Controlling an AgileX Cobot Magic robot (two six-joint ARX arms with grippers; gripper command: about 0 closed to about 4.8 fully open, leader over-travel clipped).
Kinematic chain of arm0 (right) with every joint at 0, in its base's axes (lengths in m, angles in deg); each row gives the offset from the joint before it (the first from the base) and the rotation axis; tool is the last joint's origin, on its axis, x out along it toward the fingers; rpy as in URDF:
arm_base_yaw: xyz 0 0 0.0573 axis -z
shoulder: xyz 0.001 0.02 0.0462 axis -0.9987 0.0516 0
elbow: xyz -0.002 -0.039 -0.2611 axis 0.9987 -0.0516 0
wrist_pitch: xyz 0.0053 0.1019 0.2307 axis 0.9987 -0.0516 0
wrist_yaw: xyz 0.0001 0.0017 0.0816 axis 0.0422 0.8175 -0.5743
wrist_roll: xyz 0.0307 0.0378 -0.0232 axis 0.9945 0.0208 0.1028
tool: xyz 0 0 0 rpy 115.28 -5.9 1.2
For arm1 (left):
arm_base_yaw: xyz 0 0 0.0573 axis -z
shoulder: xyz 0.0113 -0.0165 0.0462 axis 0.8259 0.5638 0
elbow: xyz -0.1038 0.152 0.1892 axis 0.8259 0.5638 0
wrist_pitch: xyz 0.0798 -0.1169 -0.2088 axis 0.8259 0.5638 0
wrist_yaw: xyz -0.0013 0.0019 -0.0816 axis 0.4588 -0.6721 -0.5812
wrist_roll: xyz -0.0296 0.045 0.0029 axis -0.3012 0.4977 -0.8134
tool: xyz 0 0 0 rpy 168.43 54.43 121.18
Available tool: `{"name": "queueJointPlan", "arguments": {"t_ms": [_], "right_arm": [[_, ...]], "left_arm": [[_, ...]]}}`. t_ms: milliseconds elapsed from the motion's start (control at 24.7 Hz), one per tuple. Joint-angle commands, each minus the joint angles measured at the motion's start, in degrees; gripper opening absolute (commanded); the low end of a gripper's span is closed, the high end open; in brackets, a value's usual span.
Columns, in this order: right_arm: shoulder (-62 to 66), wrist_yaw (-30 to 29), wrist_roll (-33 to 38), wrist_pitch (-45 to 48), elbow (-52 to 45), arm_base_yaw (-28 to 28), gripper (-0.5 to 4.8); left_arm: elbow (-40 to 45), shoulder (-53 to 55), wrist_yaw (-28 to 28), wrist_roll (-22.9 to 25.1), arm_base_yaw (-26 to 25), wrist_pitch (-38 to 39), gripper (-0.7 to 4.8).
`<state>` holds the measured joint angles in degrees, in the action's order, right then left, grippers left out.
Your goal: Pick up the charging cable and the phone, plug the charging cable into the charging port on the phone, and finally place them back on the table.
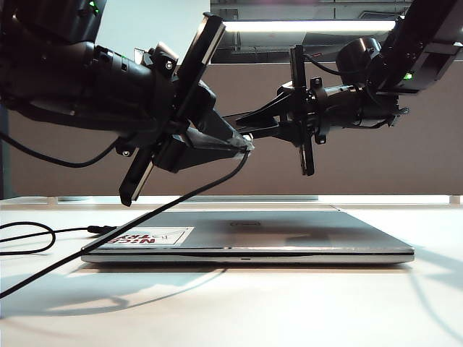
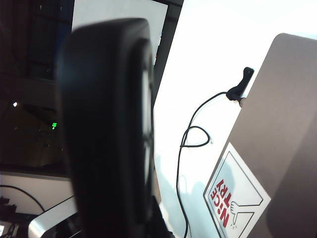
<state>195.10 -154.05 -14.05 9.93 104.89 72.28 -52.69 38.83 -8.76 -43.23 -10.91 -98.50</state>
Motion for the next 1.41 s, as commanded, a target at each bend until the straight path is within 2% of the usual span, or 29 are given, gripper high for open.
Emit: {"name": "queueJointPlan", "arguments": {"t_ms": [40,930,1253,1293,1334,1374,1415], "right_arm": [[-0.61,-0.26,0.00,1.05,0.28,-0.09,-0.06],[-0.61,0.13,-0.26,1.44,0.28,-0.98,-0.06],[-0.63,-0.46,-0.57,1.51,0.28,-0.94,-0.06],[-0.63,-0.46,-0.63,1.49,0.28,-0.94,-0.06],[-0.63,-0.46,-0.63,1.49,0.28,-0.94,-0.06],[-0.63,-0.46,-0.63,1.49,0.28,-0.94,-0.06],[-0.63,-0.46,-0.63,1.49,0.28,-0.94,-0.06]], "left_arm": [[-0.33,-0.15,0.26,-0.26,-0.28,-1.73,-0.08],[-0.33,0.94,0.26,-0.24,-0.72,-3.41,-0.08],[-0.33,0.94,0.26,-0.26,-2.64,-3.39,-0.05],[-0.33,0.94,0.26,-0.26,-2.62,-3.41,0.13],[-0.33,0.94,0.26,-0.26,-2.62,-3.41,0.58],[-0.33,0.94,0.26,-0.24,-2.62,-3.39,1.35],[-0.33,0.94,0.26,-0.24,-2.62,-3.41,1.56]]}}
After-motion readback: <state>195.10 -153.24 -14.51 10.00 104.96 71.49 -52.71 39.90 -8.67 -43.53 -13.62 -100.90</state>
